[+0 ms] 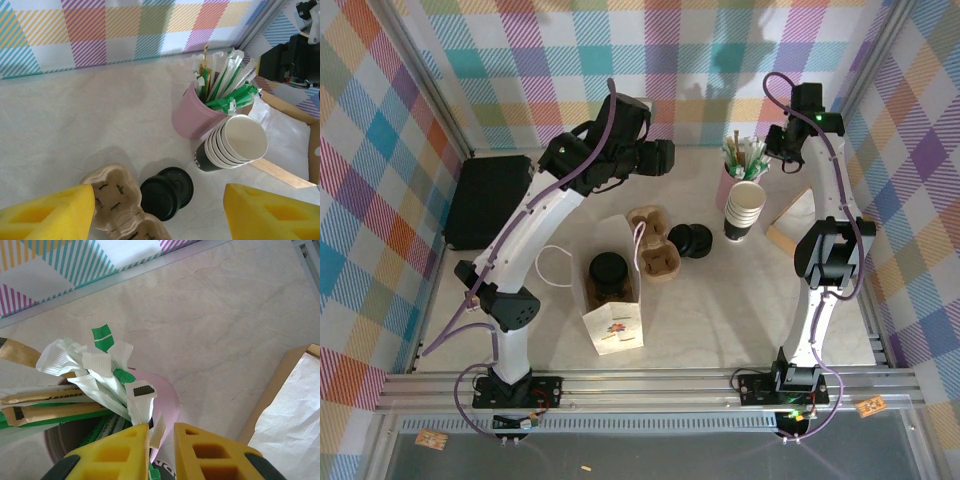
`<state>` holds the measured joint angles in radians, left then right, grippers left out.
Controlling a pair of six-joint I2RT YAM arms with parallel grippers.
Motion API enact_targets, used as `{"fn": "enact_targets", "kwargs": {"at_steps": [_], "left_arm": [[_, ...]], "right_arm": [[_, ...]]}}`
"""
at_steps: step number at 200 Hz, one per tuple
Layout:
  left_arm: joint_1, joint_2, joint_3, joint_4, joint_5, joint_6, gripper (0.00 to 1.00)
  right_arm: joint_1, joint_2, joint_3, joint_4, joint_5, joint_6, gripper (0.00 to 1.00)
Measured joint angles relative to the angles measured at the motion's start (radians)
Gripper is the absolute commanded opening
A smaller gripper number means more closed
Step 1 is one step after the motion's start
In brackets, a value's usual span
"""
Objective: Pack the takeout coffee
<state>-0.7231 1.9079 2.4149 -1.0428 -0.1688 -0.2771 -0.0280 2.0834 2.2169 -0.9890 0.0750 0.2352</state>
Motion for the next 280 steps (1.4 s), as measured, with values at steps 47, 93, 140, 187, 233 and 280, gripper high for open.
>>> {"fn": "enact_targets", "kwargs": {"at_steps": [47, 93, 140, 187, 233, 280], "left_arm": [[0.002, 0.0, -0.006, 0.002, 0.003, 0.006, 0.7], [0.002, 0.0, -0.013, 0.002, 0.015, 0.006, 0.7], [0.006, 0.0, -0.017, 0.002, 0.022, 0.008, 0.7], [0.008, 0.0, -0.019, 0.002, 0.022, 0.014, 0.71], [0.018, 0.0, -0.019, 0.002, 0.032, 0.021, 0.71], [0.025, 0.0, -0.019, 0.002, 0.045, 0.032, 0.71]], "right_arm": [[0.0, 0.0, 0.0, 0.0, -0.004, 0.004, 0.21], [0.0, 0.0, 0.0, -0.003, -0.004, 0.011, 0.2], [0.0, 0.0, -0.001, -0.02, 0.003, 0.011, 0.19], [0.0, 0.003, -0.003, -0.022, -0.002, 0.014, 0.19], [-0.003, 0.016, -0.003, -0.021, -0.008, 0.016, 0.09], [-0.004, 0.022, -0.003, -0.022, -0.007, 0.019, 0.01]]}}
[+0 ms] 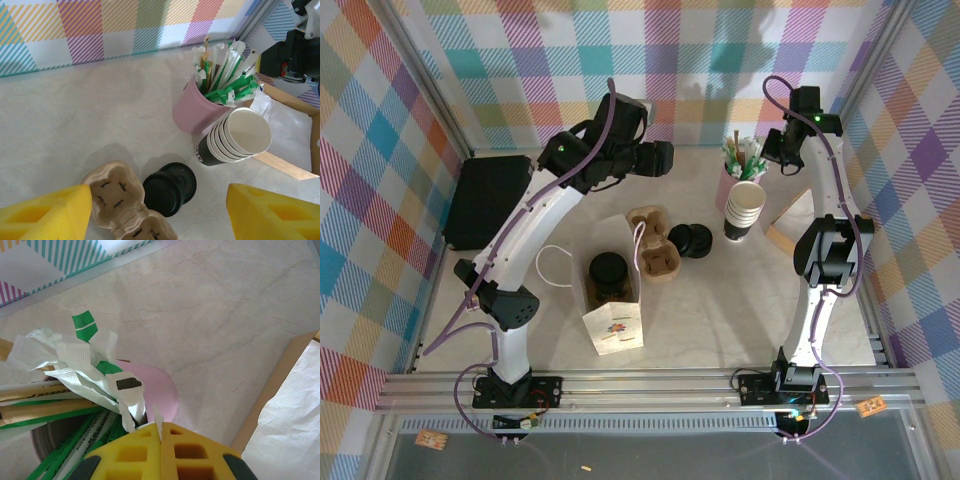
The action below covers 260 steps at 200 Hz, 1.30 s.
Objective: Pack the takeout coffee
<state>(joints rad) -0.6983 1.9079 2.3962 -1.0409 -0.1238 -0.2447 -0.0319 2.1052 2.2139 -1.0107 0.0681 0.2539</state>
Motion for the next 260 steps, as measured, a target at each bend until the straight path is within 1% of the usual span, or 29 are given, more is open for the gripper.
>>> {"fn": "enact_targets", "kwargs": {"at_steps": [8, 42, 111, 194, 219, 260], "left_arm": [[0.001, 0.0, 0.0, 0.0, 0.001, 0.0, 0.71], [0.005, 0.0, 0.0, 0.0, 0.004, 0.002, 0.71], [0.008, -0.008, -0.009, 0.005, 0.026, 0.004, 0.71], [0.008, -0.047, -0.036, 0.022, 0.029, 0.006, 0.71], [0.008, -0.064, -0.054, 0.023, 0.029, 0.003, 0.7], [0.008, -0.097, -0.105, 0.025, 0.029, -0.001, 0.69]], "right_arm": [[0.0, 0.0, 0.0, 0.0, 0.002, 0.0, 0.0], [0.0, -0.019, -0.004, -0.007, 0.03, -0.009, 0.0], [0.008, -0.159, -0.009, -0.023, 0.066, -0.062, 0.0], [0.072, -0.26, 0.008, -0.041, 0.158, -0.172, 0.0], [0.079, -0.341, -0.002, -0.051, 0.171, -0.195, 0.0], [0.079, -0.533, -0.059, -0.023, 0.163, -0.234, 0.0]]}}
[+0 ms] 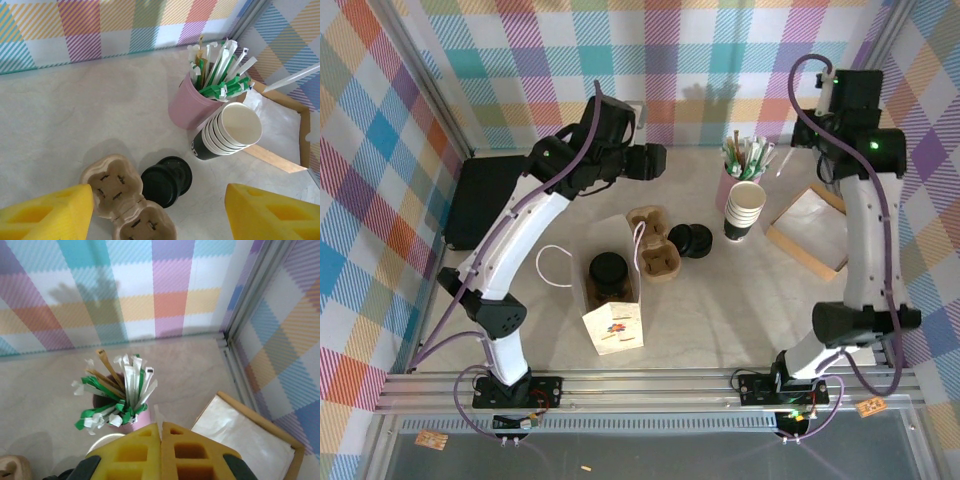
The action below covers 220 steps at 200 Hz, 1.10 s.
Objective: Pack the takeout coffee
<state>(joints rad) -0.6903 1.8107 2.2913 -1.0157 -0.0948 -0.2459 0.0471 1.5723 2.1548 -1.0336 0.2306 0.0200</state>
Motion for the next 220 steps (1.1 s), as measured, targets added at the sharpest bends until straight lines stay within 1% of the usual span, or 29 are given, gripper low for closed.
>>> {"fn": "enact_targets", "kwargs": {"at_steps": [25, 58, 80, 101, 127, 176, 197, 220], "left_arm": [[0.0, -0.006, -0.006, 0.016, -0.003, -0.003, 0.69], [0.0, -0.02, -0.031, 0.029, -0.004, -0.022, 0.69], [0.0, -0.03, -0.043, 0.034, -0.008, -0.031, 0.69], [0.0, -0.052, -0.063, 0.037, -0.031, -0.04, 0.69], [0.0, -0.112, -0.108, 0.039, -0.097, -0.056, 0.68], [0.0, -0.28, -0.22, 0.021, -0.256, -0.094, 0.68], [0.0, -0.344, -0.274, 0.007, -0.326, -0.107, 0.68], [0.0, -0.388, -0.31, -0.029, -0.38, -0.114, 0.68]], "right_arm": [[0.0, -0.052, -0.001, 0.02, -0.024, -0.025, 0.0], [0.0, -0.055, -0.008, 0.031, -0.05, -0.036, 0.0], [0.0, -0.056, -0.008, 0.031, -0.104, -0.035, 0.0], [0.0, -0.072, -0.008, 0.031, -0.206, -0.029, 0.0], [0.0, -0.122, -0.008, 0.04, -0.376, -0.013, 0.0], [0.03, -0.276, -0.056, 0.179, -0.74, 0.073, 0.0], [0.077, -0.299, -0.066, 0.243, -0.854, 0.115, 0.0], [0.151, -0.283, -0.065, 0.283, -0.954, 0.149, 0.0]]}}
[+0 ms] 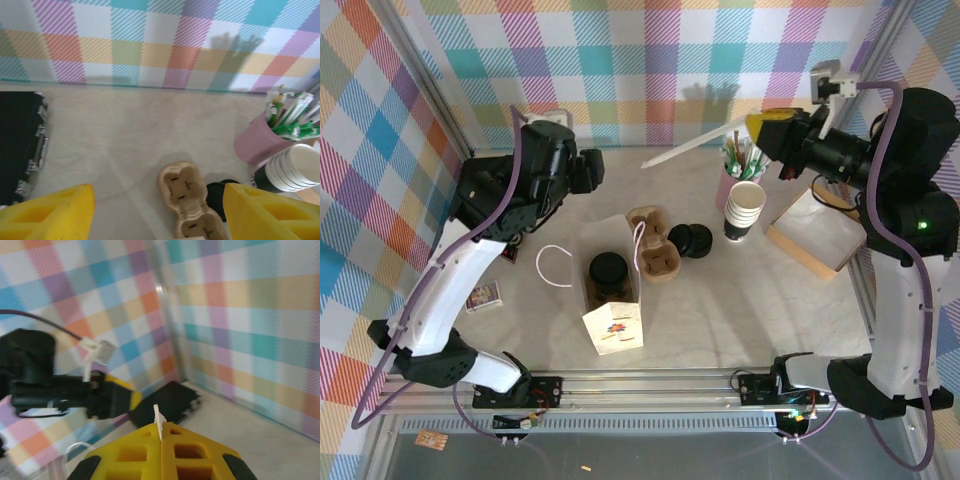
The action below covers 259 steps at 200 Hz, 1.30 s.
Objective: Pack the takeout coffee
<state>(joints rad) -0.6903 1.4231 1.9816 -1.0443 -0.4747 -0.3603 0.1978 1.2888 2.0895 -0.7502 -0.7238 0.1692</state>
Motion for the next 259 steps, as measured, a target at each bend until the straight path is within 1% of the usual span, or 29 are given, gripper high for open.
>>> {"fn": "enact_targets", "kwargs": {"at_steps": [30, 49, 70, 121, 149, 190, 220, 259], "left_arm": [[0.0, -0.05, -0.054, -0.042, -0.065, -0.022, 0.68], [0.0, -0.089, -0.095, -0.069, -0.1, -0.038, 0.68], [0.002, -0.13, -0.133, -0.091, -0.124, -0.049, 0.68], [0.002, -0.179, -0.176, -0.109, -0.159, -0.059, 0.68], [0.002, -0.202, -0.224, -0.107, -0.174, -0.056, 0.68], [0.006, -0.214, -0.264, -0.101, -0.172, -0.05, 0.68], [0.006, -0.231, -0.302, -0.09, -0.169, -0.047, 0.68], [0.006, -0.277, -0.348, -0.075, -0.171, -0.044, 0.68]], "right_arm": [[0.118, 0.07, 0.02, -0.01, -0.082, 0.001, 0.0], [0.199, 0.14, 0.083, -0.076, -0.1, -0.031, 0.0], [0.297, 0.208, 0.158, -0.181, -0.088, -0.101, 0.0], [0.493, 0.307, 0.27, -0.412, 0.067, -0.288, 0.0], [0.572, 0.365, 0.295, -0.491, 0.163, -0.367, 0.0], [0.686, 0.452, 0.295, -0.561, 0.28, -0.435, 0.0], [0.753, 0.525, 0.294, -0.591, 0.323, -0.46, 0.0], [0.806, 0.584, 0.293, -0.615, 0.363, -0.474, 0.0]]}}
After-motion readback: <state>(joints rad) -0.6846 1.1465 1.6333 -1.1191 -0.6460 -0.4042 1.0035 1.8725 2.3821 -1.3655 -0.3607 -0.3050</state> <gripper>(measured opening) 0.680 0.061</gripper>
